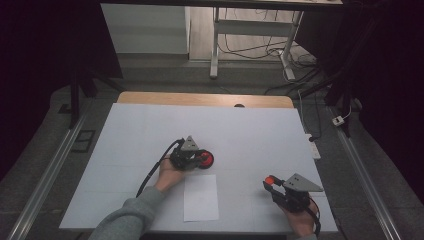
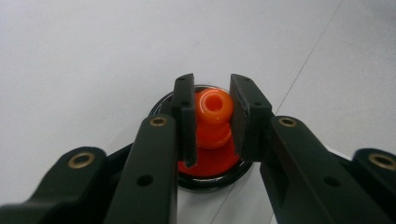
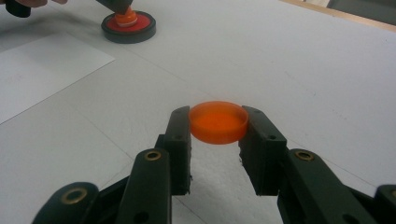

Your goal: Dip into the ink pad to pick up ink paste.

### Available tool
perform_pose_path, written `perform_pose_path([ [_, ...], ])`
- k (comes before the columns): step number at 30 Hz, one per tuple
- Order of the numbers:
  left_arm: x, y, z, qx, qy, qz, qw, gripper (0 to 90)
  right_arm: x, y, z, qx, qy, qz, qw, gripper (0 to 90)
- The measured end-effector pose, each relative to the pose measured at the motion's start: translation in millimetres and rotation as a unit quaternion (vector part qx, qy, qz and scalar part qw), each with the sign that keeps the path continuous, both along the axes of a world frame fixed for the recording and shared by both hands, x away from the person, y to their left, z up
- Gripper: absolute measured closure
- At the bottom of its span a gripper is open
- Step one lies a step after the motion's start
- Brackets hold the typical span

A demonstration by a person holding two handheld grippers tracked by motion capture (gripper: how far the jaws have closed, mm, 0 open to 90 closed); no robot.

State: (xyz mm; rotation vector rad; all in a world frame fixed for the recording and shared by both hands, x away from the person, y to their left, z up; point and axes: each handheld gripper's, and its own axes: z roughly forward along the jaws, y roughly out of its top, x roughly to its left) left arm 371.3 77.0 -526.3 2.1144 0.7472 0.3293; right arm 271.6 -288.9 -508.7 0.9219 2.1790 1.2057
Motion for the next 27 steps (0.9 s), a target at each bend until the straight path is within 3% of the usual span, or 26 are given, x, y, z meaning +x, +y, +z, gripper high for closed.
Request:
perform_pose_path([
  [15, -3.2, -4.5, -0.5, 0.015, -0.013, 0.007, 0.9998, 72.9, -0.9, 0.8, 0.3, -0.001, 0.0, 0.0, 1.0, 64.7],
  [27, -3.8, -3.9, -1.8, 0.012, -0.016, 0.006, 0.9998, 72.8, -1.0, 1.2, 0.4, 0.004, 0.002, 0.001, 1.0, 64.7],
])
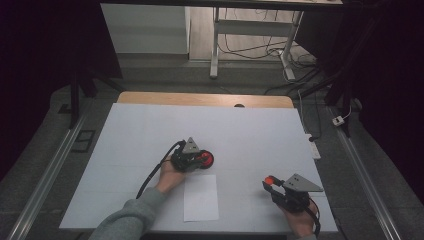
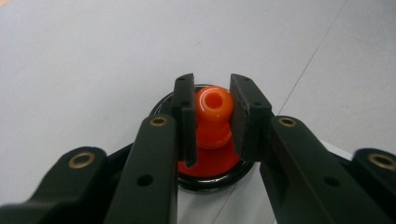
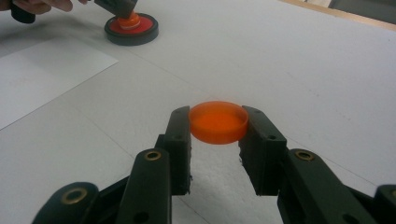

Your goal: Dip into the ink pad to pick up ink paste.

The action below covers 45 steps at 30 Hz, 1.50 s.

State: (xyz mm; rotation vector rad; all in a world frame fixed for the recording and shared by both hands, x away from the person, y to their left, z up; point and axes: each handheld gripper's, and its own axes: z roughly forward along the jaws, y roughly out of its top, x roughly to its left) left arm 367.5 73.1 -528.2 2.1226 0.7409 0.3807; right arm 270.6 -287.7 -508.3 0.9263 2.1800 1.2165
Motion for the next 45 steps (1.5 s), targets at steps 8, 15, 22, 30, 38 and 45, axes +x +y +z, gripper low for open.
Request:
perform_pose_path([
  [8, 3.7, 3.5, 0.5, -0.02, 0.01, -0.003, 0.9997, 72.5, 0.1, 1.1, 0.0, 0.0, 0.001, 0.004, 1.0, 64.7],
  [15, -1.2, 10.1, 23.2, -0.073, -0.006, 0.003, 0.9973, 72.4, -0.1, 0.9, 0.7, 0.004, 0.001, 0.005, 1.0, 64.6],
  [22, -0.2, 7.8, 20.7, -0.044, -0.006, 0.002, 0.999, 72.4, -0.6, 1.0, 1.3, 0.003, 0.0, 0.005, 1.0, 64.7],
  [30, 3.1, 4.6, 10.3, -0.019, 0.0, 0.005, 0.9998, 72.4, -0.1, 0.6, 0.5, 0.0, 0.001, 0.005, 1.0, 64.7],
  [38, 4.8, 4.4, 4.8, -0.01, 0.001, 0.012, 0.9999, 72.3, 0.1, 0.6, 0.2, -0.002, 0.001, 0.004, 1.0, 64.6],
  [45, 6.0, 4.0, 0.8, -0.011, 0.003, 0.014, 0.9998, 72.3, 0.2, 0.5, 0.1, -0.003, 0.001, 0.005, 1.0, 64.7],
])
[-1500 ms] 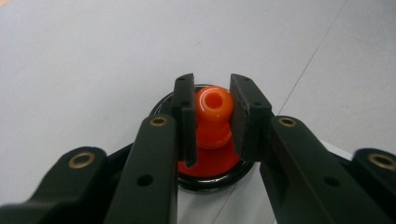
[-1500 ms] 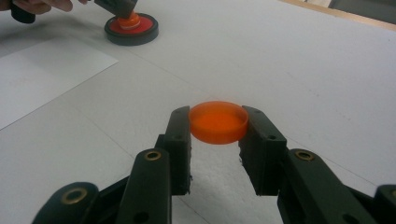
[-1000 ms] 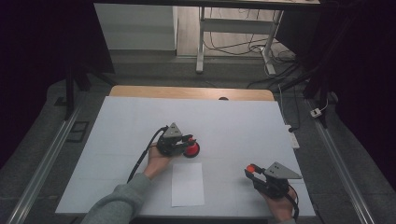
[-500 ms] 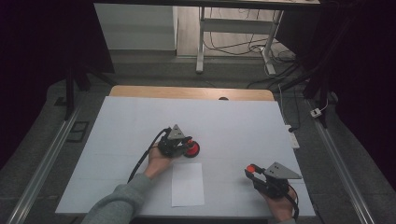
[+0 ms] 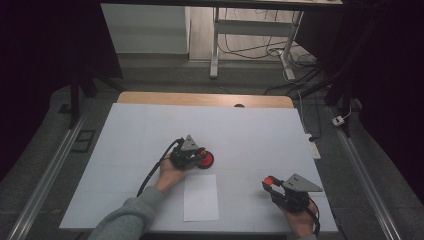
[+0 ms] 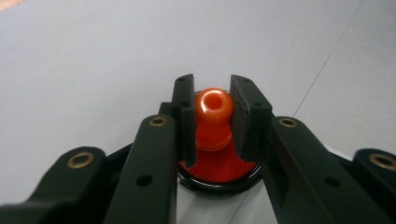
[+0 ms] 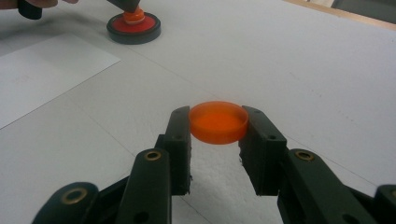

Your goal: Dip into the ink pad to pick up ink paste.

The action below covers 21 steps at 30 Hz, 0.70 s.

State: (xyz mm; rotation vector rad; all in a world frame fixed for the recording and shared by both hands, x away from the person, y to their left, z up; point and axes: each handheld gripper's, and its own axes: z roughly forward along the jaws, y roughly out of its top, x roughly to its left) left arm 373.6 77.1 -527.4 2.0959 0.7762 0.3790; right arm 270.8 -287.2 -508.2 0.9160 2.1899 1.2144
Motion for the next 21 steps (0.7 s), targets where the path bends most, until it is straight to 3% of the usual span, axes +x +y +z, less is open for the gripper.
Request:
perform_pose_path([
  [3, -0.5, 0.6, -1.8, -0.005, -0.001, 0.002, 1.0, 72.4, -0.1, 0.0, 0.0, 0.0, 0.0, 0.0, 1.0, 64.6],
  [6, -1.3, -0.3, -0.9, 0.003, -0.002, 0.002, 1.0, 72.5, -0.1, 0.3, 0.1, 0.002, 0.001, -0.001, 1.0, 64.6],
  [12, 1.0, 3.3, -2.4, -0.01, 0.008, -0.003, 0.9999, 72.7, -0.3, 0.7, 0.4, 0.004, 0.0, -0.002, 1.0, 64.6],
  [21, 0.7, 4.2, -4.6, -0.016, 0.006, -0.003, 0.9999, 72.8, 0.0, -0.9, 1.0, 0.003, 0.0, -0.007, 1.0, 64.6],
])
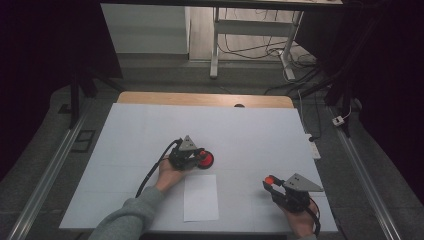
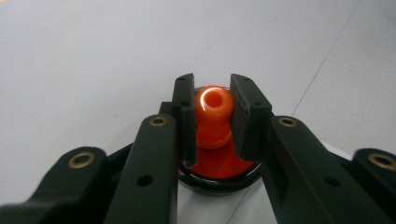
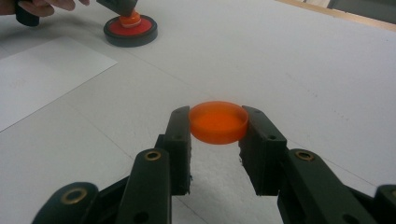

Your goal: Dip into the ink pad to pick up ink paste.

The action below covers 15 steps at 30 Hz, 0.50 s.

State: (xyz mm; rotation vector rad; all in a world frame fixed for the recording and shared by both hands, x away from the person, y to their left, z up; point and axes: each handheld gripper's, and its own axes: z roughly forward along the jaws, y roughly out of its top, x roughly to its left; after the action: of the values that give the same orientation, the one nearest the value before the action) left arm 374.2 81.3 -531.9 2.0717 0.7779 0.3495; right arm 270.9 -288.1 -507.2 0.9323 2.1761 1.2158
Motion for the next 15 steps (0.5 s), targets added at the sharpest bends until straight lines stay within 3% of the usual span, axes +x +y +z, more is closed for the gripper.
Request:
perform_pose_path([
  [15, -0.8, -2.0, 0.8, 0.011, -0.002, 0.002, 0.9999, 72.9, 0.3, 1.2, -0.4, 0.003, 0.0, 0.0, 1.0, 64.6],
])
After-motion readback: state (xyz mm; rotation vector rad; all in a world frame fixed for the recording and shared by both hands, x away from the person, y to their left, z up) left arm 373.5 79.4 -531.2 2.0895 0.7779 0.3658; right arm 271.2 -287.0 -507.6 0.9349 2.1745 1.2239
